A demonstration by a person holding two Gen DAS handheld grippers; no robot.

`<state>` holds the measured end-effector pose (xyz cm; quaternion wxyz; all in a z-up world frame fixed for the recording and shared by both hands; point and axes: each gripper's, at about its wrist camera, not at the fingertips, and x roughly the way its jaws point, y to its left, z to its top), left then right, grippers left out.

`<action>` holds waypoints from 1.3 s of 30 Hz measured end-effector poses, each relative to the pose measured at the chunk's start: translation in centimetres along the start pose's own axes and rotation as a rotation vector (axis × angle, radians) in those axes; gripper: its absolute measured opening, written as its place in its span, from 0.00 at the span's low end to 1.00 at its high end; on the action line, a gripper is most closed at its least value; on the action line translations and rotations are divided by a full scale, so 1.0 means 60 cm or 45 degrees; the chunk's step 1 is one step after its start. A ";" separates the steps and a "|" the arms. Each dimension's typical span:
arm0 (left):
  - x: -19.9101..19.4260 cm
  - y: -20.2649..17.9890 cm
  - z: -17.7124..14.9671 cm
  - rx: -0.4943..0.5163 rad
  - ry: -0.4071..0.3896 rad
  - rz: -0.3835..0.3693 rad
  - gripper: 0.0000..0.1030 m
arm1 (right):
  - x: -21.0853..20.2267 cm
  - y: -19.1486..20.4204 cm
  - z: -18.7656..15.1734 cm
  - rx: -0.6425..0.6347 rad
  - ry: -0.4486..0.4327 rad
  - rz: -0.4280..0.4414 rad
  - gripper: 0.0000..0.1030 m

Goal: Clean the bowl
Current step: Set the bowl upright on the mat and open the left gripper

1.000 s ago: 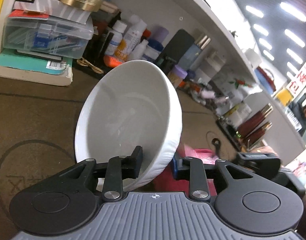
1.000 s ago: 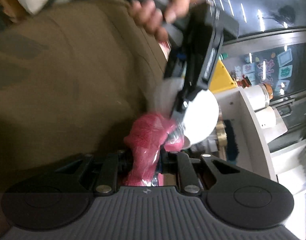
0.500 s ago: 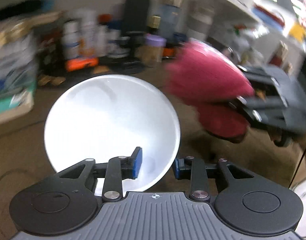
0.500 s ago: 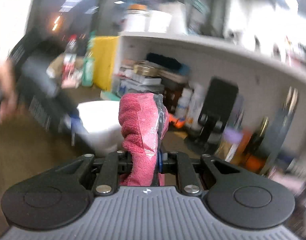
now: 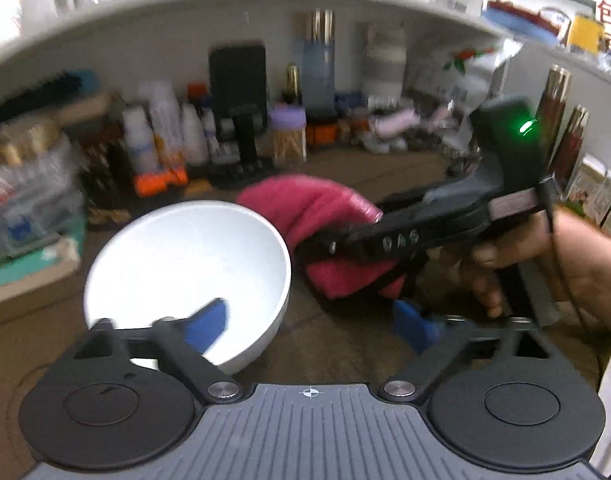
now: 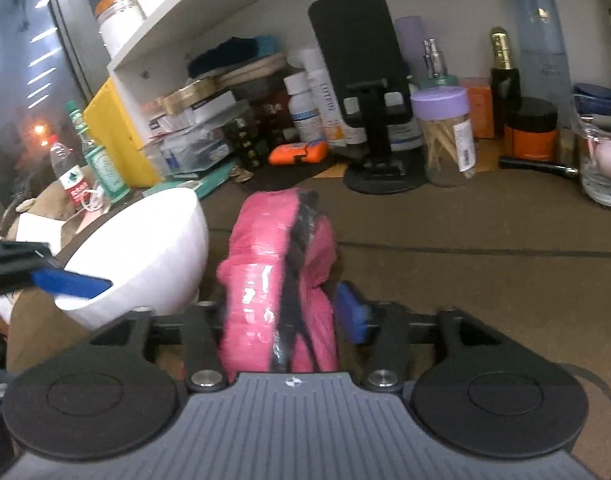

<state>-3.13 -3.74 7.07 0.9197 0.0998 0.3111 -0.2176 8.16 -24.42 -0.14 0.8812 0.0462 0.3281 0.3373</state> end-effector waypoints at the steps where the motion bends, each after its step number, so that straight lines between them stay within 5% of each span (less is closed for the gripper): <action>1: -0.015 -0.003 -0.003 0.005 -0.011 0.027 1.00 | 0.003 0.012 0.000 -0.049 0.014 -0.025 0.90; 6: -0.064 -0.010 -0.025 -0.008 0.004 0.166 1.00 | 0.032 0.084 -0.007 -0.364 0.107 -0.224 1.00; 12: -0.040 0.024 -0.053 -0.129 0.104 0.363 1.00 | 0.028 0.086 -0.010 -0.243 0.115 -0.276 1.00; 21: 0.008 0.070 -0.064 -0.470 0.118 0.331 1.00 | 0.028 0.091 -0.016 -0.193 0.091 -0.327 1.00; 31: 0.063 0.069 -0.069 -0.563 0.127 0.343 1.00 | 0.028 0.093 -0.016 -0.168 0.084 -0.349 1.00; 39: 0.089 0.065 -0.060 -0.487 0.103 0.336 1.00 | 0.020 0.079 -0.013 -0.093 0.057 -0.348 1.00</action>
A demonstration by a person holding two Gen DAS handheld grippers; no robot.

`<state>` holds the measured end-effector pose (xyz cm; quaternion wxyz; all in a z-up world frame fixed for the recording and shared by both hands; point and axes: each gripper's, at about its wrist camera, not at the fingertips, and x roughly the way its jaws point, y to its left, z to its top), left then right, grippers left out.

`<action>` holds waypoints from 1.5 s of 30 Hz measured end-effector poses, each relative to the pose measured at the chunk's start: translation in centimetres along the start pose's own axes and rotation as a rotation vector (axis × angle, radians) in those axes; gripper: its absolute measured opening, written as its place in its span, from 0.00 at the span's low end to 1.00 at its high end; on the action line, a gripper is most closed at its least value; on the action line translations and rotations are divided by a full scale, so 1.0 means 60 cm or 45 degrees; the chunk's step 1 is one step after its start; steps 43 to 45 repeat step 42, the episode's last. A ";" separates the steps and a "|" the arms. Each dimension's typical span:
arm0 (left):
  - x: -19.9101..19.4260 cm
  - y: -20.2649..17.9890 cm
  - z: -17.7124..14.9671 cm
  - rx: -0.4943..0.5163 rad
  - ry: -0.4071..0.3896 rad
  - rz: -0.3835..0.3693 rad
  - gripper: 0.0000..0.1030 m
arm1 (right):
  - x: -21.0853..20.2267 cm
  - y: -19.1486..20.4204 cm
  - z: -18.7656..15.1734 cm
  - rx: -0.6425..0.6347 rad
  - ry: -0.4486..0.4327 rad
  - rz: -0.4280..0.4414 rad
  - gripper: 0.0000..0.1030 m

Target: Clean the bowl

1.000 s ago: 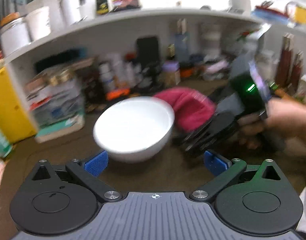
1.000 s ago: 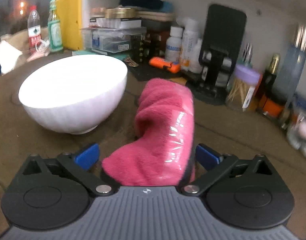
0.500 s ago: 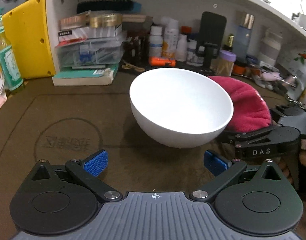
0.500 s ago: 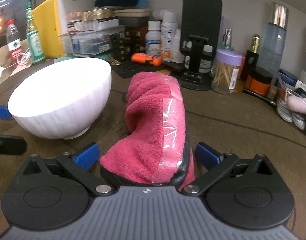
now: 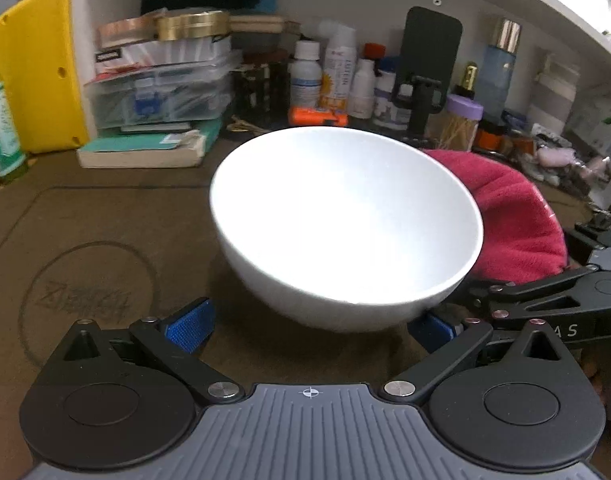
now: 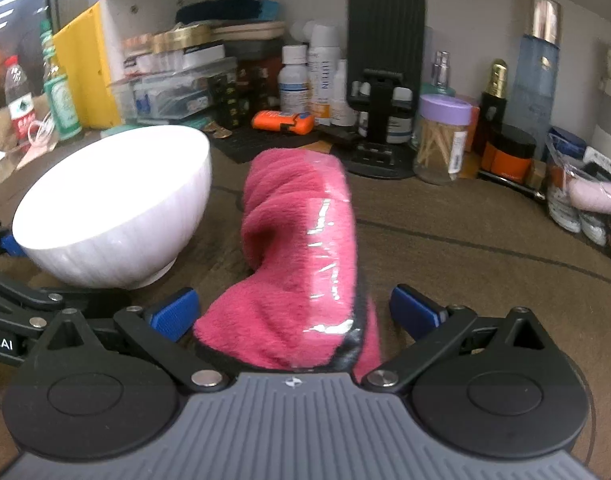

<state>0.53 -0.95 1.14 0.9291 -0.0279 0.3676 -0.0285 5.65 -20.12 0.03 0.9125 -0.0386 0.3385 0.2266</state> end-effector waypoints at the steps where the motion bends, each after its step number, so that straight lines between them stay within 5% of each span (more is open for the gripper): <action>1: 0.002 -0.002 -0.001 0.013 -0.008 0.012 1.00 | 0.001 0.002 0.000 -0.006 0.005 -0.022 1.00; 6: 0.011 -0.015 -0.011 0.071 -0.049 0.097 1.00 | 0.003 0.005 0.000 -0.032 0.008 -0.109 1.00; 14: 0.024 -0.001 0.000 0.076 -0.074 0.059 1.00 | 0.004 0.009 -0.004 0.097 0.006 -0.221 1.00; 45: 0.029 0.002 0.005 0.063 -0.091 -0.034 1.00 | 0.006 0.011 -0.003 0.114 0.004 -0.226 1.00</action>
